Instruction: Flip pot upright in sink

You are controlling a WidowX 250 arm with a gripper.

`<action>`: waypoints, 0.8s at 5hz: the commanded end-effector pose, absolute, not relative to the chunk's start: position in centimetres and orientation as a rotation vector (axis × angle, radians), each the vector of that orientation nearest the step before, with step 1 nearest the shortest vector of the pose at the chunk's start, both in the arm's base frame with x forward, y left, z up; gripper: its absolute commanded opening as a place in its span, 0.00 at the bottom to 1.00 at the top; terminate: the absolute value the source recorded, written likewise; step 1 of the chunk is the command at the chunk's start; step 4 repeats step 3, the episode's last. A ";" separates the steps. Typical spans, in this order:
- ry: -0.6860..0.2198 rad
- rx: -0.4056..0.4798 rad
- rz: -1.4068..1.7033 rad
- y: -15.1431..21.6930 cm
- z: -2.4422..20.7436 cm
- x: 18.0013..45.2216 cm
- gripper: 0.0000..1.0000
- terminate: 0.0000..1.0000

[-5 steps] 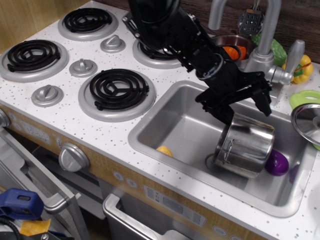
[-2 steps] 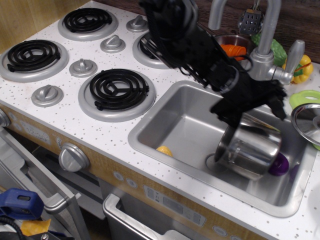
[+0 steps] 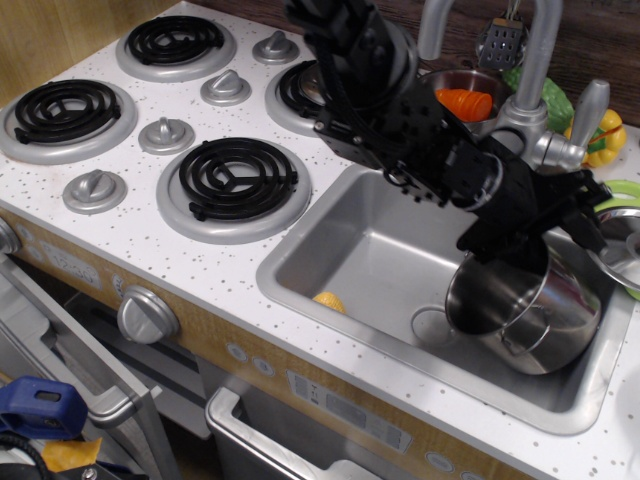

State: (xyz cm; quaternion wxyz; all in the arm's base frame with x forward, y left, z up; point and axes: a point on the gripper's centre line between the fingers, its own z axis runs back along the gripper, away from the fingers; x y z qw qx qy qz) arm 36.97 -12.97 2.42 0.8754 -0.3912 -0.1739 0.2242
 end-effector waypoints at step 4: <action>-0.321 -0.624 0.449 -13.2 3.9 37.8 0.00 1.00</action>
